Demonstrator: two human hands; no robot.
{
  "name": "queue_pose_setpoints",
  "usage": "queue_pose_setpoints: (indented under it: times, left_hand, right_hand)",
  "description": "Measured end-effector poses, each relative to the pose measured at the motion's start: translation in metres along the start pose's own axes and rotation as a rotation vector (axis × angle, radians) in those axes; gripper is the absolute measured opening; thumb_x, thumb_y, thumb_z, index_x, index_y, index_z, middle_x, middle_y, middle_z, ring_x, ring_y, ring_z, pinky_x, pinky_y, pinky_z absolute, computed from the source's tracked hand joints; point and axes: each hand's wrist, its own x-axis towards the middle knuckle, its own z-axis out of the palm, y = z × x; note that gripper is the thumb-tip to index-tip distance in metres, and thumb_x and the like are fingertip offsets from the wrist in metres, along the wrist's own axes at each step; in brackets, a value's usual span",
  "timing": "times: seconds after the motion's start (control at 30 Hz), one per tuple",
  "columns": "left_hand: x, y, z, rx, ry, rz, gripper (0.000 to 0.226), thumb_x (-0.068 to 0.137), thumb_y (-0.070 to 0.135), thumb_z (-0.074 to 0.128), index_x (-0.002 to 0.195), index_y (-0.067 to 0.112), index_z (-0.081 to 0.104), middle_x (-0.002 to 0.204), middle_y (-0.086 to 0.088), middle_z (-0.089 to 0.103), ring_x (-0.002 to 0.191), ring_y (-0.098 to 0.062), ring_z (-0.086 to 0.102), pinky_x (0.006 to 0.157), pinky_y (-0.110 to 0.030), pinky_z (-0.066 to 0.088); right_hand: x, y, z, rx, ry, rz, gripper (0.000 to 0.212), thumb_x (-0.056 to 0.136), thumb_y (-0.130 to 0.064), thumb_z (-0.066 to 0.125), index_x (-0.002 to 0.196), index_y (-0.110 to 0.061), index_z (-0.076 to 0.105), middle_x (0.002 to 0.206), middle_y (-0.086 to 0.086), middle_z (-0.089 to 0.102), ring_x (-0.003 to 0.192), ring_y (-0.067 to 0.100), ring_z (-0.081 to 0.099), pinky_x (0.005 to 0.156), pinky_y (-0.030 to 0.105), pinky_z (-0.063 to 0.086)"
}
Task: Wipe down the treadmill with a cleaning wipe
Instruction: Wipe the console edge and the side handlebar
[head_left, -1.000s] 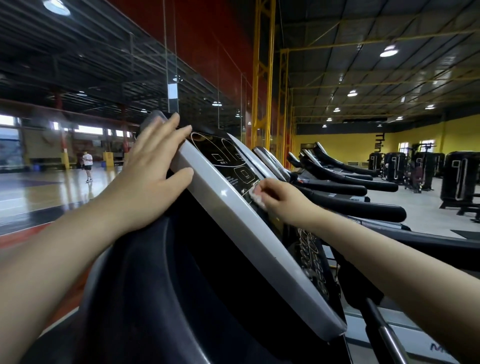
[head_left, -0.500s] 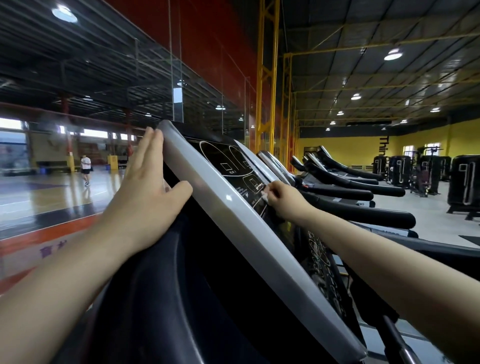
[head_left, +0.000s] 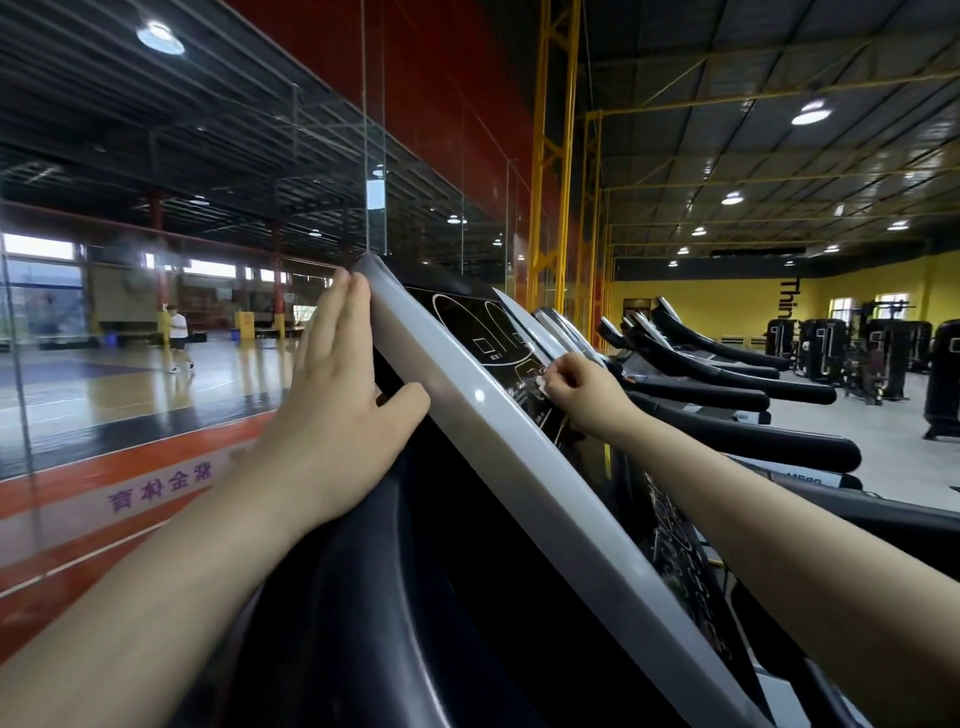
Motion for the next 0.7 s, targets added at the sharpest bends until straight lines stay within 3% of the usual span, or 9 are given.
queue_pose_setpoints:
  times: [0.07,0.17,0.23,0.4,0.47,0.53,0.6,0.67,0.7]
  left_hand:
    - [0.0,0.0,0.0,-0.01,-0.014,-0.002,0.091,0.084,0.041,0.044,0.154,0.034,-0.013,0.157,0.028,-0.022,0.143,0.009,-0.019,0.121,-0.029,-0.001]
    - [0.001,0.0,0.001,-0.04,-0.021,0.001,0.092,0.083,0.043,0.044,0.154,0.036,-0.014,0.155,0.032,-0.023,0.14,0.013,-0.022,0.124,-0.038,0.011]
    - [0.0,0.001,0.0,-0.048,-0.021,-0.005,0.091,0.084,0.043,0.044,0.154,0.036,-0.014,0.155,0.032,-0.023,0.14,0.014,-0.022,0.123,-0.039,0.014]
    - [-0.002,0.003,-0.002,-0.068,-0.037,-0.009,0.09,0.085,0.042,0.045,0.154,0.037,-0.014,0.155,0.032,-0.023,0.142,0.012,-0.02,0.124,-0.039,0.013]
    - [-0.002,0.001,-0.001,-0.075,-0.036,-0.006,0.09,0.084,0.041,0.044,0.154,0.037,-0.014,0.155,0.032,-0.023,0.142,0.011,-0.02,0.124,-0.039,0.011]
    - [-0.003,0.001,0.0,-0.076,-0.038,-0.01,0.089,0.087,0.039,0.044,0.153,0.038,-0.015,0.154,0.033,-0.024,0.141,0.011,-0.022,0.124,-0.039,0.009]
    - [-0.004,-0.001,0.002,-0.072,-0.035,0.002,0.089,0.089,0.036,0.045,0.153,0.038,-0.016,0.153,0.034,-0.025,0.14,0.013,-0.023,0.124,-0.038,0.01]
    - [-0.004,-0.002,0.002,-0.072,-0.031,0.014,0.088,0.09,0.035,0.045,0.153,0.037,-0.016,0.154,0.033,-0.025,0.139,0.014,-0.024,0.124,-0.037,0.01]
    - [-0.004,-0.002,0.002,-0.074,-0.035,0.012,0.088,0.091,0.035,0.046,0.153,0.037,-0.016,0.154,0.033,-0.025,0.139,0.014,-0.024,0.124,-0.037,0.008]
  right_hand:
    - [-0.005,-0.018,0.003,0.062,-0.003,-0.063,0.011,0.098,-0.02,0.052,0.092,-0.018,0.061,0.081,-0.003,0.064,0.064,0.014,0.055,0.066,0.038,0.05]
    - [-0.024,-0.068,0.004,0.255,-0.105,-0.37,0.008,0.096,-0.019,0.059,0.091,-0.015,0.064,0.088,-0.007,0.068,0.077,0.018,0.061,0.073,0.031,0.051]
    - [-0.015,-0.077,0.005,0.223,-0.092,-0.398,0.01,0.096,-0.021,0.06,0.094,-0.012,0.064,0.091,-0.001,0.068,0.087,0.02,0.064,0.079,0.032,0.052]
    - [0.037,-0.049,0.016,0.029,0.066,0.09,0.027,0.1,-0.032,0.052,0.112,-0.01,0.062,0.092,0.006,0.065,0.088,0.024,0.064,0.082,0.041,0.053]
    - [0.038,-0.059,0.016,0.134,0.038,0.099,0.027,0.101,-0.027,0.047,0.114,-0.013,0.066,0.093,0.006,0.068,0.084,0.024,0.064,0.082,0.043,0.054]
    - [0.022,-0.08,0.009,0.394,-0.046,-0.018,0.031,0.099,-0.014,0.043,0.11,-0.017,0.071,0.105,0.013,0.071,0.095,0.03,0.066,0.091,0.048,0.052]
    - [-0.003,-0.094,0.002,0.573,-0.16,-0.227,0.032,0.098,-0.003,0.046,0.114,-0.013,0.071,0.113,0.009,0.07,0.099,0.024,0.066,0.088,0.035,0.055]
    - [-0.016,-0.095,0.004,0.463,-0.136,-0.397,0.031,0.098,-0.001,0.051,0.121,-0.012,0.068,0.116,0.002,0.068,0.097,0.019,0.063,0.082,0.025,0.051]
    - [-0.012,-0.09,0.007,0.377,-0.082,-0.425,0.031,0.098,-0.002,0.053,0.124,-0.013,0.067,0.119,-0.002,0.066,0.101,0.015,0.062,0.086,0.023,0.049]
